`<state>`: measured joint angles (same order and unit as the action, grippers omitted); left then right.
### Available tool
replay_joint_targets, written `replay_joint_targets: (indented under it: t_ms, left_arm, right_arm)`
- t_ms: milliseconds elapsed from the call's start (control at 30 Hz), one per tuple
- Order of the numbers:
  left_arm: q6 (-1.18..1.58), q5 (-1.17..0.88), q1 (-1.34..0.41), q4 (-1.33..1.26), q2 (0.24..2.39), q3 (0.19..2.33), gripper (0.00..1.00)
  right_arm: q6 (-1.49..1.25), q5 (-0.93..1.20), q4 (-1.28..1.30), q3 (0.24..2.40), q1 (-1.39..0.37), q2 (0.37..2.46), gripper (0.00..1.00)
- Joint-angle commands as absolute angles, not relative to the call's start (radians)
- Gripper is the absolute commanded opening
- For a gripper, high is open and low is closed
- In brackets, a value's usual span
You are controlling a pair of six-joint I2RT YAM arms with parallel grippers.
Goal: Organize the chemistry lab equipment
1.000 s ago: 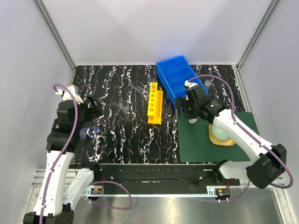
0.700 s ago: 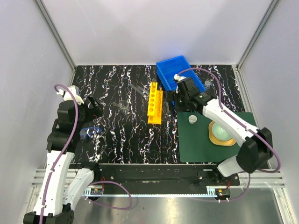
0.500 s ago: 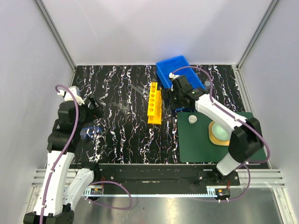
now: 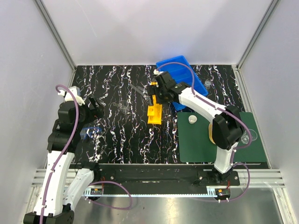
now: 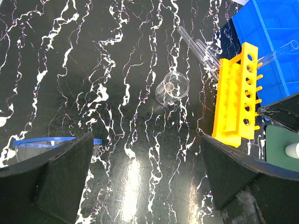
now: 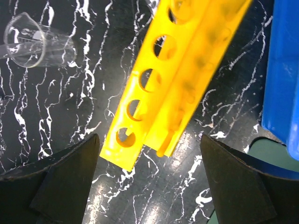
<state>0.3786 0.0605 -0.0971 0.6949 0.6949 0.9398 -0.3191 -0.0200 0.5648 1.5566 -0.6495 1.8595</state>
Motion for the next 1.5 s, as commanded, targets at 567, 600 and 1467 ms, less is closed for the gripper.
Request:
replay_joint_targets:
  t_ms: [567, 600, 1467]
  left_arm:
    - [0.387, -0.026, -0.097, 0.673, 0.672, 0.925, 0.99]
    - [0.385, -0.025, -0.097, 0.67, 0.67, 0.922, 0.99]
    - [0.374, -0.02, -0.13, 0.678, 0.653, 0.925, 0.99]
  right_arm:
    - [-0.39, -0.256, 0.756, 1.908, -0.749, 2.091, 0.91]
    - [-0.388, -0.282, 0.767, 1.923, -0.755, 2.098, 0.92]
    - [-0.477, -0.365, 0.896, 2.048, -0.792, 2.201, 0.87]
